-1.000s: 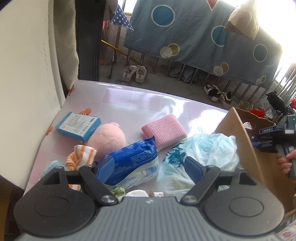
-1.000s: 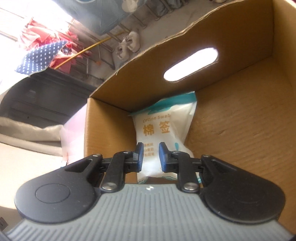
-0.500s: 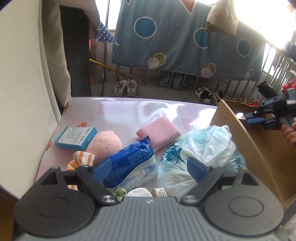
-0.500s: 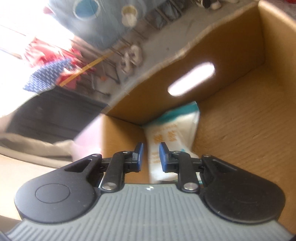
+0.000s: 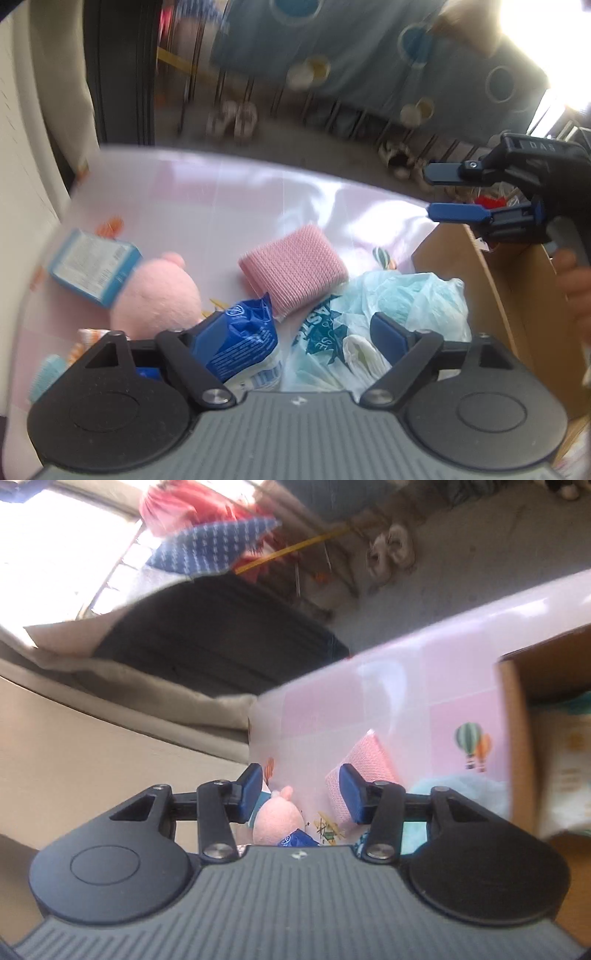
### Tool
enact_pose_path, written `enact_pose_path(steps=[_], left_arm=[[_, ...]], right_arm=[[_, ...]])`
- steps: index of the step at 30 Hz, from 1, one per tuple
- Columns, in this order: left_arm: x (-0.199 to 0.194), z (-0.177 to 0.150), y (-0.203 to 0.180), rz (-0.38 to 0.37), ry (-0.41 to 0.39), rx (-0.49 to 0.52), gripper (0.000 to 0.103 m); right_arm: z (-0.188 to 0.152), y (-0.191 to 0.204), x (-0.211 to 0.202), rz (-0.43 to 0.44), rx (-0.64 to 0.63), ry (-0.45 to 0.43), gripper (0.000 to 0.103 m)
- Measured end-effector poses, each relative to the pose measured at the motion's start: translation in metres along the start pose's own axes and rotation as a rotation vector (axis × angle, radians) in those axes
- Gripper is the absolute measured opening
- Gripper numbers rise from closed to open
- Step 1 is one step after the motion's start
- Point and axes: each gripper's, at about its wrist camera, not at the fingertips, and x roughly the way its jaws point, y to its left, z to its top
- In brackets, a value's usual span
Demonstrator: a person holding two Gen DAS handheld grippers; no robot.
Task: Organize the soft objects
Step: 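Move the left tool back to the table and grasp the pink sponge, then carry the pink sponge into the cardboard box and release it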
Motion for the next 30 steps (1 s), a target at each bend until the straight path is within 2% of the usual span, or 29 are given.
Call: enact_pose_path(steps=[3,7,11,18,24,30], left_arm=[[0.035,0.028,0.009,0.010,0.093,-0.101,0.067],[0.071,0.049,0.010,-0.002,0.170,-0.121,0.067],[0.108,0.058,0.018,0.000,0.261,-0.189,0.067],[0.151,0.059,0.036,-0.008,0.373,-0.321,0.067],[0.157,0.057,0.039,-0.018,0.375,-0.359,0.067],[0.127,0.065,0.032,-0.008,0.306,-0.321,0.065]], right_arm=[[0.010,0.000,0.048,-0.050,0.026,0.054,0.046],[0.015,-0.008,0.096,-0.135,0.052,0.112,0.046],[0.020,-0.017,0.133,-0.206,0.057,0.155,0.046],[0.019,-0.033,0.166,-0.295,0.067,0.211,0.046],[0.020,-0.039,0.170,-0.276,0.080,0.216,0.046],[0.020,-0.032,0.146,-0.231,0.074,0.193,0.042]])
